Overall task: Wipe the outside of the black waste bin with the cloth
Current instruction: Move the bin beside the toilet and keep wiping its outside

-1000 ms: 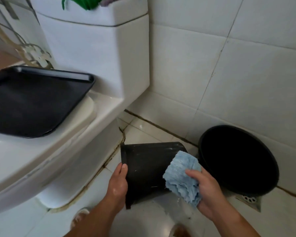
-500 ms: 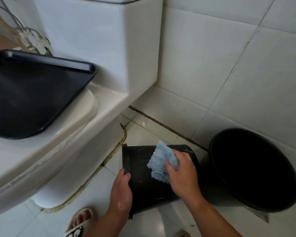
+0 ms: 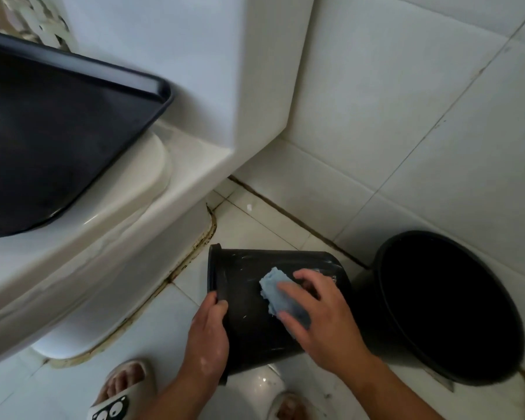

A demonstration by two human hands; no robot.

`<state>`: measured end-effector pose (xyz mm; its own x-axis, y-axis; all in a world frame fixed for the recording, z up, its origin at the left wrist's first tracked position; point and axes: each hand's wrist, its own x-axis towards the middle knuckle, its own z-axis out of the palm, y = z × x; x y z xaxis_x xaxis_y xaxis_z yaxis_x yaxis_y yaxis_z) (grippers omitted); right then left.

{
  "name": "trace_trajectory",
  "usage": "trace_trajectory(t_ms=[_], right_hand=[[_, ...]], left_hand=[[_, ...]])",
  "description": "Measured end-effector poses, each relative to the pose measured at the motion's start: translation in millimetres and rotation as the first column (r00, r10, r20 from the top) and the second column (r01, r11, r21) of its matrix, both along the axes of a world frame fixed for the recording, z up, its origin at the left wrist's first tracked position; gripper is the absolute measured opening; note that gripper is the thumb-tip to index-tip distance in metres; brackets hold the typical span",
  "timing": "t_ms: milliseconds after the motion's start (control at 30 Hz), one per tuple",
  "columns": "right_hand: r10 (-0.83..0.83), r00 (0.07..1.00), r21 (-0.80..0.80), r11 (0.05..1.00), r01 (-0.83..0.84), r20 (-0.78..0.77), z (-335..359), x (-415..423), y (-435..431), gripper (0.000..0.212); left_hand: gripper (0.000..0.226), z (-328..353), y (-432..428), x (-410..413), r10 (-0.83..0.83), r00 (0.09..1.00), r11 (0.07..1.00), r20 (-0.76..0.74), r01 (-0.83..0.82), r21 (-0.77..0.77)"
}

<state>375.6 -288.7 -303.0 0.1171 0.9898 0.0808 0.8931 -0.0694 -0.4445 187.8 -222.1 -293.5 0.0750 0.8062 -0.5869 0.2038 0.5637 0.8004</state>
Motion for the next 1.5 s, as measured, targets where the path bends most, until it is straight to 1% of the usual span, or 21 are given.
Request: trace_trajectory(t_ms=[100, 167, 267, 300, 367, 433, 500, 567, 600, 667, 700, 733, 800, 900, 1067, 1133, 1200, 1267, 1400, 1433, 1500], right_hand=[[0.067, 0.993, -0.075, 0.995, -0.060, 0.099, -9, -5, 5, 0.057], [0.047, 0.996, -0.062, 0.997, -0.042, 0.073, -11, -1, 8, 0.053], [-0.231, 0.957, -0.012, 0.972, 0.233, -0.174, 8, 2, 18, 0.039], [-0.356, 0.873, -0.041, 0.931, 0.363, -0.335, 16, 3, 21, 0.034], [-0.485, 0.566, -0.160, 0.835, 0.527, -0.667, 32, 3, 26, 0.025], [-0.522, 0.287, -0.306, 0.775, 0.553, -0.803, 43, -2, 26, 0.024], [-0.529, 0.223, -0.359, 0.775, 0.520, -0.819, 45, -12, 23, 0.026], [-0.529, 0.284, -0.352, 0.797, 0.491, -0.800, 40, -22, 23, 0.032], [-0.530, 0.398, -0.319, 0.815, 0.484, -0.749, 37, -25, 25, 0.036], [-0.468, 0.756, -0.207, 0.883, 0.421, -0.458, 30, -27, 32, 0.046], [-0.393, 0.881, -0.188, 0.917, 0.353, -0.264, 24, -26, 35, 0.049], [-0.316, 0.943, -0.203, 0.935, 0.291, -0.103, 20, -26, 37, 0.050], [-0.245, 0.969, -0.236, 0.941, 0.244, 0.023, 13, -27, 36, 0.048], [-0.301, 0.948, -0.185, 0.931, 0.315, 0.099, 6, -37, 37, 0.061], [-0.163, 0.959, -0.089, 0.978, 0.187, 0.231, -19, -34, 39, 0.052], [-0.281, 0.942, -0.122, 0.944, 0.305, 0.182, -21, -9, 46, 0.052], [-0.416, 0.890, -0.101, 0.893, 0.439, 0.185, -23, -3, 55, 0.053], [-0.333, 0.921, -0.067, 0.934, 0.352, 0.204, -24, -38, 57, 0.050], [0.065, 0.989, -0.027, 0.998, -0.062, 0.131, -26, -86, 29, 0.042], [0.074, 0.984, -0.034, 0.997, -0.069, 0.162, -26, -69, 29, 0.043], [-0.124, 0.971, -0.083, 0.986, 0.143, 0.206, -27, -28, 43, 0.045]], left_hand=[[0.030, -2, 5, 1, -0.010, 1.000, 1.000, -0.005, 0.010, -0.010], [0.029, -3, 8, 1, -0.021, 1.000, 1.000, -0.002, 0.021, -0.014], [0.030, -2, 9, -1, -0.034, 0.999, 0.999, 0.027, 0.034, 0.008], [0.030, -2, 8, -2, -0.040, 0.999, 0.999, 0.036, 0.040, 0.014], [0.030, -3, 7, -3, -0.047, 0.998, 0.999, 0.041, 0.047, 0.009], [0.030, -2, 5, -3, -0.058, 0.997, 0.998, 0.054, 0.058, -0.007], [0.029, -2, 5, -2, -0.048, 0.996, 0.999, 0.073, 0.049, -0.021], [0.028, -1, 5, 0, -0.017, 0.996, 0.999, 0.089, 0.020, -0.035], [0.027, -1, 6, 1, -0.012, 0.996, 0.999, 0.089, 0.014, -0.030], [0.025, -2, 8, 2, -0.014, 0.998, 1.000, 0.068, 0.014, -0.012], [0.025, -3, 8, 2, -0.013, 0.998, 1.000, 0.062, 0.013, -0.007], [0.025, -4, 9, 2, -0.016, 0.998, 1.000, 0.060, 0.016, -0.005], [0.025, -8, 8, 1, -0.030, 0.998, 1.000, 0.049, 0.030, -0.002], [0.025, -9, 7, 0, -0.046, 0.998, 0.999, 0.037, 0.045, 0.021], [0.039, -17, 5, -1, -0.064, 0.998, 0.998, -0.008, 0.064, 0.004], [0.059, -22, 4, -2, -0.081, 0.996, 0.997, -0.029, 0.081, -0.004], [0.061, -27, 3, -2, -0.081, 0.996, 0.997, -0.023, 0.081, -0.019], [0.047, -26, 5, -1, -0.062, 0.998, 0.998, 0.000, 0.062, -0.002], [0.036, -24, 10, -2, -0.051, 0.998, 0.992, -0.034, 0.055, 0.114], [0.037, -22, 10, -1, -0.053, 0.997, 0.991, -0.054, 0.059, 0.118], [0.040, -22, 7, -1, -0.063, 0.996, 0.993, -0.058, 0.069, 0.097]])
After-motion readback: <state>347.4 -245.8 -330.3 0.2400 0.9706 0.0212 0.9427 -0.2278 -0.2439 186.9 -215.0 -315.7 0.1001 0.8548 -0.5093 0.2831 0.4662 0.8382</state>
